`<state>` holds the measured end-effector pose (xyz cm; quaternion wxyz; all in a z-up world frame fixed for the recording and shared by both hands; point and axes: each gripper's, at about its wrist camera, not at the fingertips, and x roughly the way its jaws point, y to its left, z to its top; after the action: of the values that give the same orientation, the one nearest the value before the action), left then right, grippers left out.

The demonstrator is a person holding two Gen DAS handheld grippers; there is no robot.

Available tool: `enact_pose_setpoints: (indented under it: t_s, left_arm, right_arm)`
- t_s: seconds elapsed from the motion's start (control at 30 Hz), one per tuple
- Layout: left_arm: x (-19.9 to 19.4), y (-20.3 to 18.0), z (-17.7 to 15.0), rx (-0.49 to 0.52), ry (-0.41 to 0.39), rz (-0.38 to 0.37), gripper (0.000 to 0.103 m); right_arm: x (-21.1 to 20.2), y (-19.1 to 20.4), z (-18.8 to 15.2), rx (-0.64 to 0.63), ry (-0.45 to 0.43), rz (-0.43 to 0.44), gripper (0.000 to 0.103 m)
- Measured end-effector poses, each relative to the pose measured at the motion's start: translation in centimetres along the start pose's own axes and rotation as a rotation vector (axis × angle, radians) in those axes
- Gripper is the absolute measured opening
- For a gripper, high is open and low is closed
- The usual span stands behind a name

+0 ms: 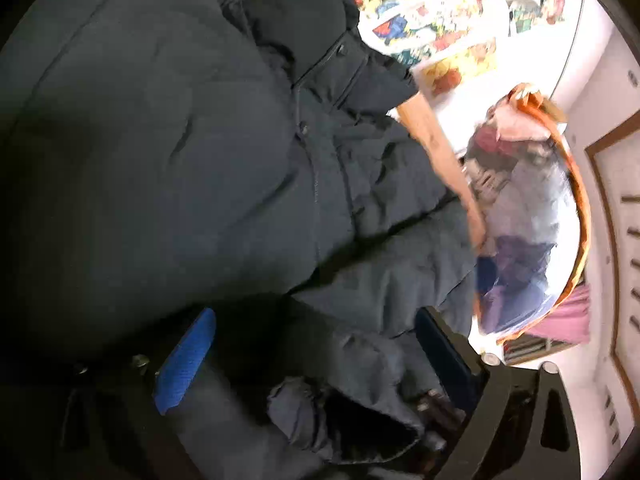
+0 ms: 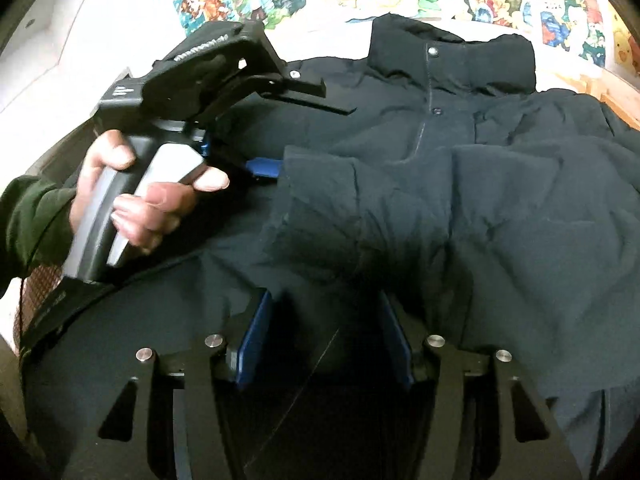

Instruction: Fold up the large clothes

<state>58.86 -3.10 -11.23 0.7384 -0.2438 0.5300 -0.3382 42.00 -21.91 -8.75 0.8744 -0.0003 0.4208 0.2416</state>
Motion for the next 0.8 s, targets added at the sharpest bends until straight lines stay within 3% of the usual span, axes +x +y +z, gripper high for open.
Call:
enact_pose_setpoints:
  t_s: [0.03,0.1,0.17,0.2,0.27,0.37,0.43,0.53,0.67,0.8]
  left_arm:
    - [0.2,-0.2,-0.2,0.024,0.008,0.003,0.094]
    - [0.5,-0.2,-0.3,0.044,0.024,0.020,0.075]
    - [1.1,0.0,-0.4,0.048,0.051,0.029,0.042]
    - [1.3,0.0,-0.5,0.051,0.059,0.033,0.037]
    - [1.4,-0.2,-0.7,0.075,0.045,0.060,0.013]
    - [0.1,-1.3,-0.8,0.141,-0.023,0.072,0.009]
    - [-2.0,-2.6,-1.0,0.205,-0.114,0.101,0.008]
    - [-5.2,-4.2,-1.2,0.290,-0.236,0.223,0.008]
    - [-7.7,-4.5,-1.2,0.328,-0.293,0.404,0.008]
    - [-8.0,-3.0,-1.2,0.299,-0.239,0.520,0.008]
  right_arm:
    - [-0.3,-0.1,0.0,0.006,0.003,0.005,0.050]
    - [-1.6,-0.6,0.1,0.011,-0.002,-0.002,0.050]
    - [-3.2,-1.1,0.3,0.005,-0.027,-0.034,0.050]
    - [-4.4,-1.4,0.4,0.001,-0.046,-0.068,0.050]
    - [-6.4,-2.4,0.7,-0.004,-0.089,-0.152,0.050]
    - [-9.0,-4.1,1.4,-0.002,-0.145,-0.296,0.051]
    - [-10.2,-5.9,2.1,0.007,-0.167,-0.422,0.056]
    - [-10.5,-8.4,3.2,0.028,-0.180,-0.549,0.057]
    - [-9.1,-10.6,4.5,0.061,-0.156,-0.572,0.057]
    - [-6.9,-11.2,5.8,0.018,-0.136,-0.577,0.057]
